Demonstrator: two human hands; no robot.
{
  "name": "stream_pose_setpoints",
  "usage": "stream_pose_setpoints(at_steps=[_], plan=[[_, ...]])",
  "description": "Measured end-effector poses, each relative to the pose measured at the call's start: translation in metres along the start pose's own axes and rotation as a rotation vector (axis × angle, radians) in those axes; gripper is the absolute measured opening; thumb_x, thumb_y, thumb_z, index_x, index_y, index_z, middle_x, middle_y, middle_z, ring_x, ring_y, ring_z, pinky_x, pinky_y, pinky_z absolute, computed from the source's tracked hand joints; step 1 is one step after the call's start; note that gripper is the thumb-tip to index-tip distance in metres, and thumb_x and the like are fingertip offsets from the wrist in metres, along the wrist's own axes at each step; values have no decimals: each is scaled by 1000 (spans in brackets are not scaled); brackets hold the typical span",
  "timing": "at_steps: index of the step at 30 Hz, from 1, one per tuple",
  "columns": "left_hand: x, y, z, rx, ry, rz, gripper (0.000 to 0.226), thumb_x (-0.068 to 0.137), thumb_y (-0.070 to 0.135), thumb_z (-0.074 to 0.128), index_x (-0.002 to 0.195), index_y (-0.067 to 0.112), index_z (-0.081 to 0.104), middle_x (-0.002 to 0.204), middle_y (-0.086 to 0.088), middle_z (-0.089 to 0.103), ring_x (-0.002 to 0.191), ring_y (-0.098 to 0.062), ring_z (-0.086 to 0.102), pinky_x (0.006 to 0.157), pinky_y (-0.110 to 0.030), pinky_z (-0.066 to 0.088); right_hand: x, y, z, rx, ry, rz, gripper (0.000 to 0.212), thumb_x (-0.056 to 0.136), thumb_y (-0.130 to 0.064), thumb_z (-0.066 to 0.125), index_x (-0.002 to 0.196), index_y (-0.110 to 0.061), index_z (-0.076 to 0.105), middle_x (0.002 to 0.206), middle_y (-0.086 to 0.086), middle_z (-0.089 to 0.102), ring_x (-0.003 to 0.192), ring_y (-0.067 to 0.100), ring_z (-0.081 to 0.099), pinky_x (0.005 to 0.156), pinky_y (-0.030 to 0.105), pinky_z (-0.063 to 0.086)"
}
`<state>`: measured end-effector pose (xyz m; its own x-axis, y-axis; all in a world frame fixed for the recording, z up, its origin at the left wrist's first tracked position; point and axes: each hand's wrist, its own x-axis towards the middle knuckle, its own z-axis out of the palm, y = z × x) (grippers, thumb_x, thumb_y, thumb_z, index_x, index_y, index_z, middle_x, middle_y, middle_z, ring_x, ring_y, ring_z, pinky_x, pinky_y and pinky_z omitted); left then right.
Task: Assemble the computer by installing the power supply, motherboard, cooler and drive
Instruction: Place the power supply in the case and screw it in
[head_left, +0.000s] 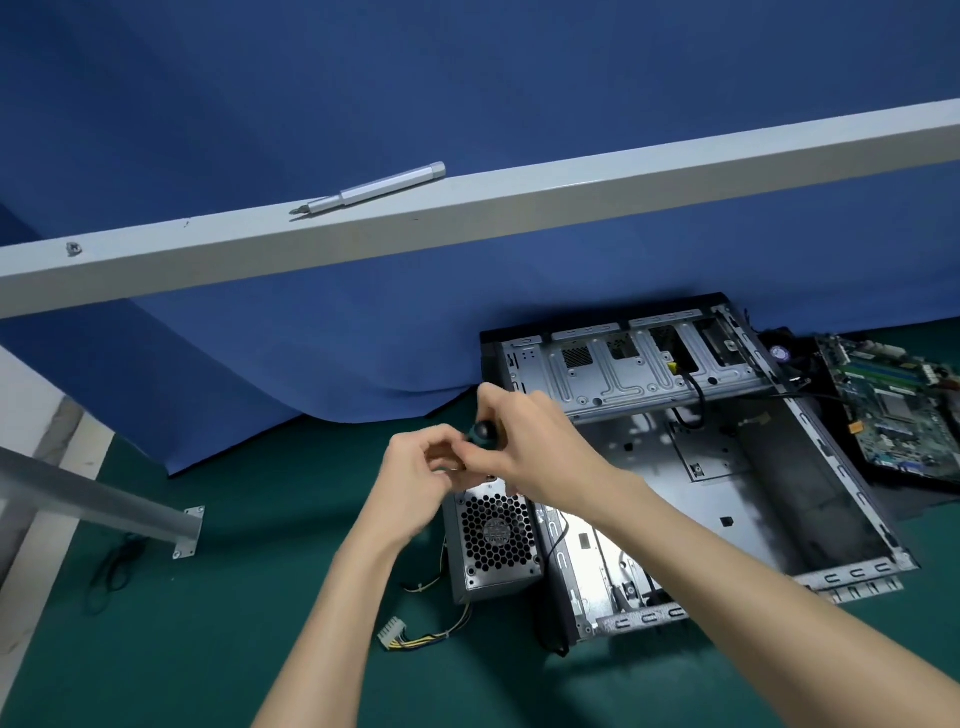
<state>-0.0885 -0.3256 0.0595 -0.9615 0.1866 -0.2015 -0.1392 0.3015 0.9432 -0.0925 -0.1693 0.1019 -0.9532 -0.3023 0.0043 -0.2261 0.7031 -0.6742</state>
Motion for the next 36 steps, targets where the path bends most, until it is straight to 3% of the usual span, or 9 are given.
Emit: stream_pose_setpoints(at_steps=[3,5,8,13,18,22,27,32,36], plan=[[-3,0,5,45,35,-7,28,61,-9,80,73,16,72,81,-2,70,82,-18,70,76,-33,57,5,-7,2,-163,52,95,51,82,-54,61,61,-15,36,58,1,43,60,25,44,55,33,32],[-1,1,5,31,45,-15,35,65,-15,73,75,19,72,76,-3,73,79,-18,71,74,-31,57,7,-7,-2,-190,80,92,50,79,-60,61,65,-15,44,57,-2,45,61,23,46,55,33,34],[1,0,1,-63,22,-42,38,68,-25,64,81,10,69,77,-8,73,78,-22,72,71,-28,57,5,-2,-8,-70,30,8,35,80,-43,67,77,-14,49,59,-4,49,66,24,49,56,34,36],[-1,2,7,68,35,-32,30,58,1,86,75,23,74,81,-5,69,81,-22,66,78,-37,56,7,-6,-3,-218,107,130,57,81,-58,60,57,-13,35,54,1,36,57,26,40,51,33,26],[0,-2,1,-59,7,-39,35,66,-13,76,76,21,71,77,-1,73,76,-15,71,74,-25,57,3,1,-10,-54,3,-1,30,78,-40,70,78,-14,55,56,-9,46,64,21,47,58,32,37],[-1,-2,8,73,14,-31,30,61,1,84,76,26,75,84,-4,71,87,-24,68,80,-33,55,4,-3,-2,-204,70,140,57,78,-57,63,55,-12,36,51,0,37,53,22,39,48,32,27],[0,-3,-3,-15,19,-19,36,70,-16,70,82,18,70,73,-2,73,74,-20,72,70,-24,56,1,0,-4,-40,20,5,31,79,-40,70,84,-15,53,58,-10,45,66,22,48,57,32,31],[-3,-1,4,76,24,-36,28,62,2,83,77,25,75,80,-3,73,83,-23,70,83,-43,55,6,-5,1,-190,106,138,53,80,-55,63,61,-13,37,57,0,41,61,26,45,51,34,29],[0,-2,-1,-3,25,-15,32,71,-10,73,81,21,74,78,-6,74,82,-21,72,87,-44,55,7,-1,-10,-81,37,10,41,76,-54,66,76,-16,51,53,-8,44,59,17,45,51,30,30]])
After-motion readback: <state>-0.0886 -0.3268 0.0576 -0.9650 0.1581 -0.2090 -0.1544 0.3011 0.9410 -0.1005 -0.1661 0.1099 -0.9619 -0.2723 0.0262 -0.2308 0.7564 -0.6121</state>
